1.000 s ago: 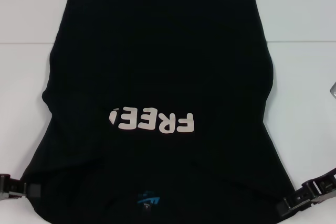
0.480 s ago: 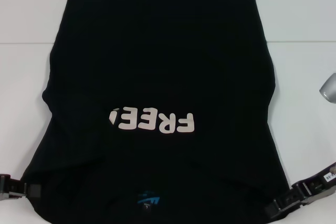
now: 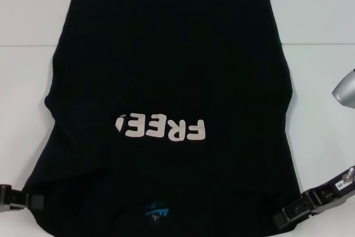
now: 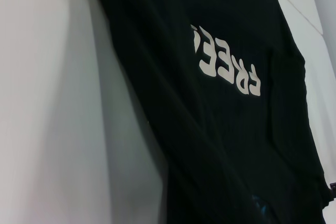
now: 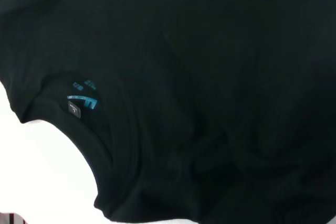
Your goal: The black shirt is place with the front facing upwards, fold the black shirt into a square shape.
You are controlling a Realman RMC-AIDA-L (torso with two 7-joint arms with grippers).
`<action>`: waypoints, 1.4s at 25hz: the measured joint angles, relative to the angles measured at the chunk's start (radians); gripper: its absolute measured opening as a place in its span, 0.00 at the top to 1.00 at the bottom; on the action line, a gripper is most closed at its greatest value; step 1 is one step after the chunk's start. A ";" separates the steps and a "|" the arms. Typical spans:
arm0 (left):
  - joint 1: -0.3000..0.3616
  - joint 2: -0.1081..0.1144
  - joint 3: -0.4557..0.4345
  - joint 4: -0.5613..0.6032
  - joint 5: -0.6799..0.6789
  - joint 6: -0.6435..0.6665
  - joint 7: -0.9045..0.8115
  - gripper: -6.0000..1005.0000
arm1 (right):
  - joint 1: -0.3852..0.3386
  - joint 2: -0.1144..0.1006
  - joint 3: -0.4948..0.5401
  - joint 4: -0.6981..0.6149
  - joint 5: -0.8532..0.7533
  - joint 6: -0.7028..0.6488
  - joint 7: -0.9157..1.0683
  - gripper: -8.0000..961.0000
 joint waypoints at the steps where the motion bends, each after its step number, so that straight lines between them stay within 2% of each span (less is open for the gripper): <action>1: 0.000 0.000 0.000 0.000 0.000 0.000 0.000 0.98 | 0.000 0.000 -0.001 0.000 0.000 0.001 0.000 0.21; 4: 0.000 0.000 -0.001 -0.001 0.000 0.000 0.000 0.98 | 0.000 0.001 -0.003 0.001 0.000 0.009 -0.001 0.21; 12: 0.000 0.000 -0.009 -0.002 0.000 0.004 0.001 0.98 | 0.003 0.002 -0.005 0.012 0.000 0.017 -0.001 0.34; 20: -0.003 0.000 -0.010 -0.004 0.000 0.005 0.003 0.98 | 0.004 0.002 -0.006 0.012 0.000 0.020 0.002 0.34; 28: -0.004 0.000 -0.010 -0.008 0.000 0.005 0.007 0.98 | 0.004 0.012 -0.007 -0.010 -0.004 0.022 -0.011 0.36; 35: -0.003 0.000 -0.011 -0.009 -0.002 0.007 0.014 0.98 | 0.013 0.015 -0.010 -0.004 -0.008 0.024 -0.006 0.60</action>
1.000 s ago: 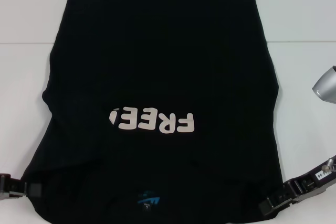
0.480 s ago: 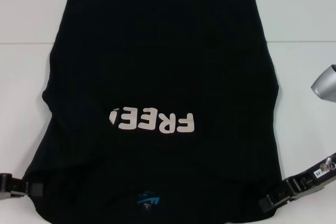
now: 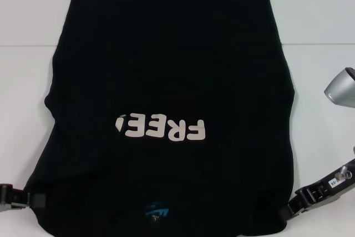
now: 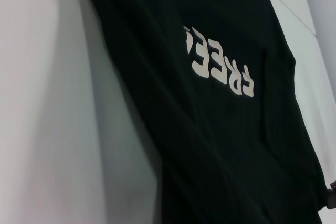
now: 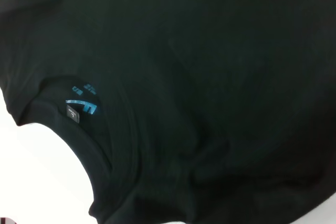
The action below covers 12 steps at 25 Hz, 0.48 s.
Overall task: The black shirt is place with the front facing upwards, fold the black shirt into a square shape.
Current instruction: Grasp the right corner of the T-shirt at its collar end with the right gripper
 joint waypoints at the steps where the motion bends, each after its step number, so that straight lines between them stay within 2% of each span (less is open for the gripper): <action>1: 0.001 0.000 0.000 0.000 -0.002 0.000 0.001 0.98 | 0.000 0.000 0.000 0.000 0.000 0.000 0.000 0.65; 4: 0.003 0.000 0.000 0.000 -0.010 0.001 0.002 0.98 | 0.000 0.000 -0.005 0.000 0.000 0.000 0.000 0.79; 7: 0.003 0.000 0.000 0.000 -0.011 0.001 0.002 0.98 | 0.000 0.000 -0.012 0.000 0.000 0.000 0.001 0.98; 12: 0.002 0.000 0.001 -0.002 -0.012 0.001 0.006 0.98 | 0.001 0.000 -0.013 -0.004 0.000 -0.003 0.003 0.98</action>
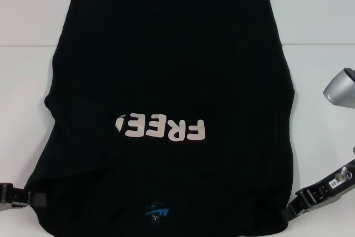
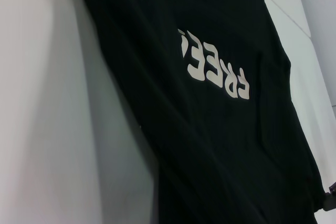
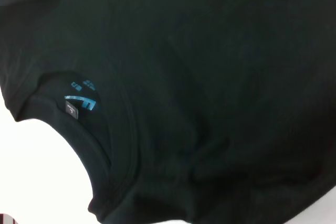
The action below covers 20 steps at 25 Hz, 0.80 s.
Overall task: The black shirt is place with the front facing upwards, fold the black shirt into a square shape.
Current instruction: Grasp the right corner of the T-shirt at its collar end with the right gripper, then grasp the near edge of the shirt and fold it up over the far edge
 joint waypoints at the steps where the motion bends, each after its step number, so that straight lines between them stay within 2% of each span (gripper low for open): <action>1: 0.000 0.000 0.000 0.000 0.000 0.000 0.001 0.98 | 0.000 -0.001 0.000 -0.002 0.000 -0.001 0.001 0.98; 11: -0.006 -0.003 0.000 -0.001 0.000 0.000 0.005 0.98 | 0.000 -0.013 -0.002 -0.002 0.000 -0.013 0.009 0.98; 16: -0.008 -0.005 0.000 -0.001 0.000 0.000 0.006 0.98 | 0.000 -0.014 -0.002 -0.004 0.000 -0.021 0.010 0.85; 20: -0.009 -0.007 0.000 -0.001 -0.004 0.000 0.007 0.98 | 0.000 -0.015 -0.002 -0.005 -0.001 -0.024 0.010 0.69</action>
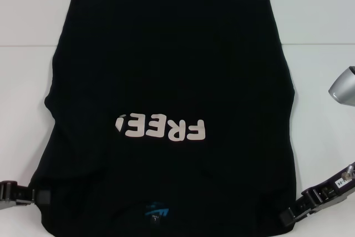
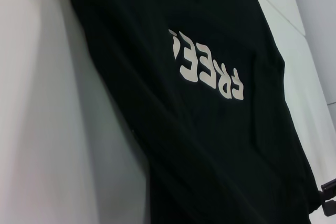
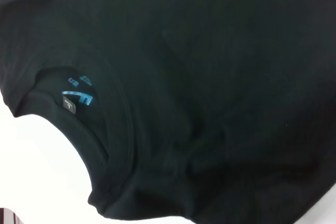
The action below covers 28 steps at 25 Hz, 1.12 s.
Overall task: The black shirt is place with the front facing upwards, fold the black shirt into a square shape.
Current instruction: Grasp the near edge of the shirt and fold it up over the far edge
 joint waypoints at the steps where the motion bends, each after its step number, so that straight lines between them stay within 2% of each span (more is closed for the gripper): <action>1: 0.000 0.000 0.000 0.000 -0.001 0.000 0.000 0.98 | 0.000 0.000 0.000 0.000 0.000 -0.002 0.000 0.65; 2: 0.000 0.000 0.000 0.000 -0.002 0.000 0.000 0.98 | 0.000 -0.001 0.000 0.000 0.000 -0.003 0.000 0.61; 5: 0.000 -0.001 0.000 0.000 -0.003 0.000 0.000 0.98 | 0.001 -0.002 0.000 0.000 -0.001 -0.004 0.000 0.58; 28: -0.002 -0.002 0.000 0.000 -0.005 -0.001 0.004 0.98 | 0.024 0.006 -0.012 -0.002 -0.080 0.033 0.022 0.67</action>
